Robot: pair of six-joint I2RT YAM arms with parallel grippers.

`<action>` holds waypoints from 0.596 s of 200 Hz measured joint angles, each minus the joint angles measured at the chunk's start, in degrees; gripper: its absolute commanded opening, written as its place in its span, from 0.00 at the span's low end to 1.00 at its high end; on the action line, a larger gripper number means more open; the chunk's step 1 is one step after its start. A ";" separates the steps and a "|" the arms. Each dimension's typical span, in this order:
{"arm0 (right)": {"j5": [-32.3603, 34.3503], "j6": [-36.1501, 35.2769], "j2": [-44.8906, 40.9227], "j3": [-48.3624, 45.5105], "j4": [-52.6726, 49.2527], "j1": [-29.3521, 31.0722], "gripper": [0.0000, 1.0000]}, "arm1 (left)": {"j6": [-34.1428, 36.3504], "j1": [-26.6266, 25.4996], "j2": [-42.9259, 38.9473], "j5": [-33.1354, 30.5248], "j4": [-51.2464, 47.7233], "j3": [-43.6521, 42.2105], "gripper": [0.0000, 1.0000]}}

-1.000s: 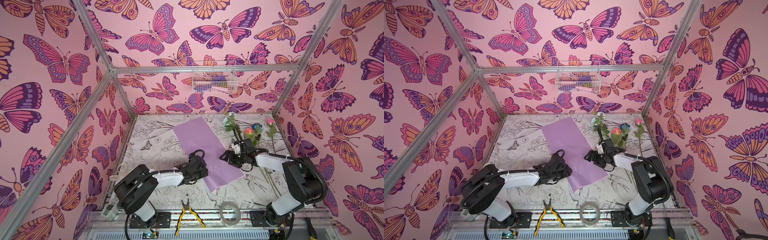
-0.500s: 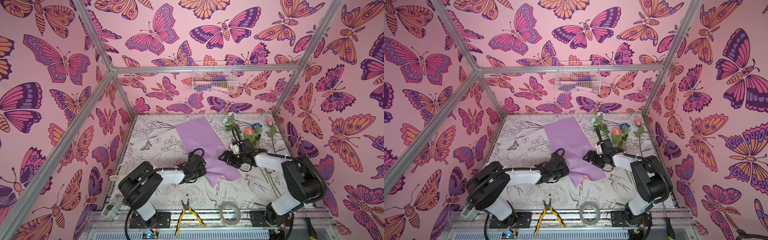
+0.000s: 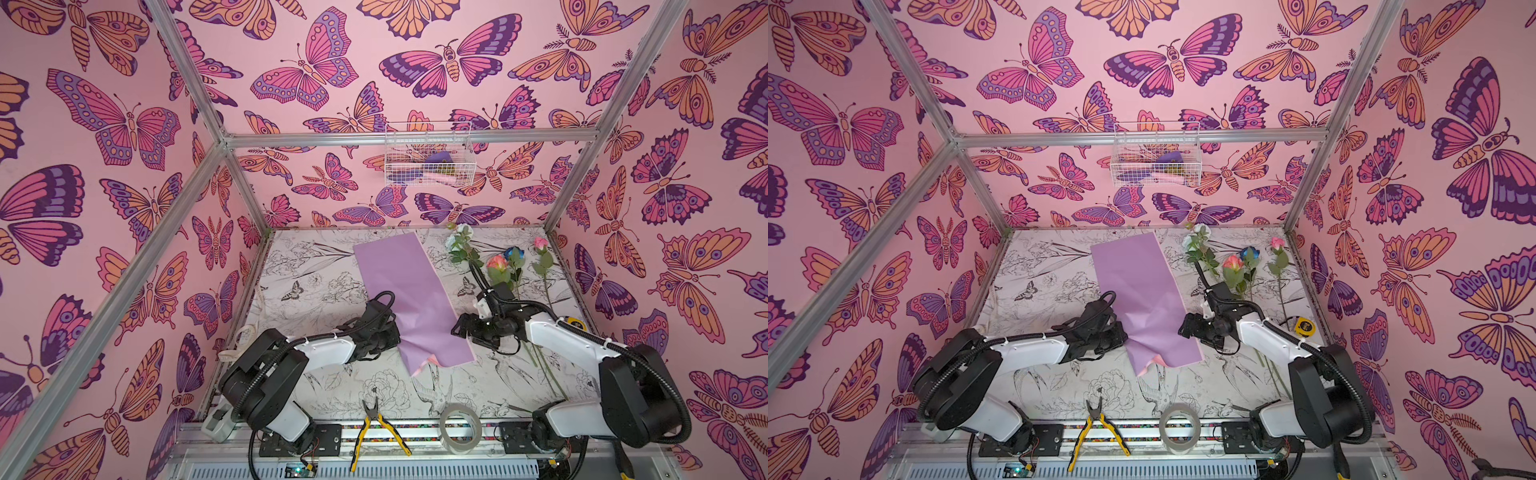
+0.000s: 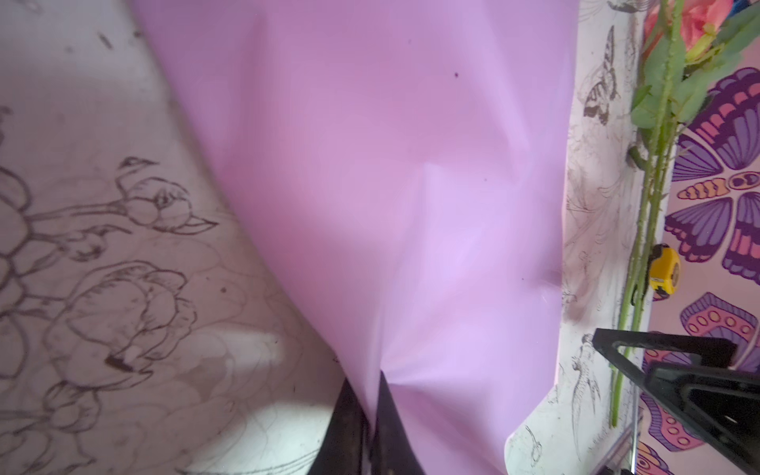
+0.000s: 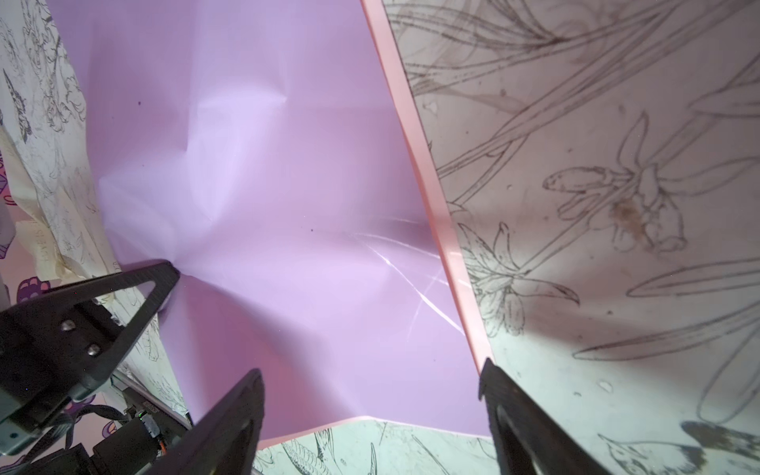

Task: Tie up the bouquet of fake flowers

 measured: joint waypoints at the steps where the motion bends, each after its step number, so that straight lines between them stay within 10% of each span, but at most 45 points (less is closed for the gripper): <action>1: -0.04 0.02 -0.04 -0.09 -0.02 0.00 0.84 | -0.02 0.07 -0.04 0.11 0.07 -0.07 0.08; 119: -6.25 0.70 -0.74 -3.34 4.46 -1.46 0.82 | -7.63 10.99 -0.55 19.23 18.62 -8.11 0.02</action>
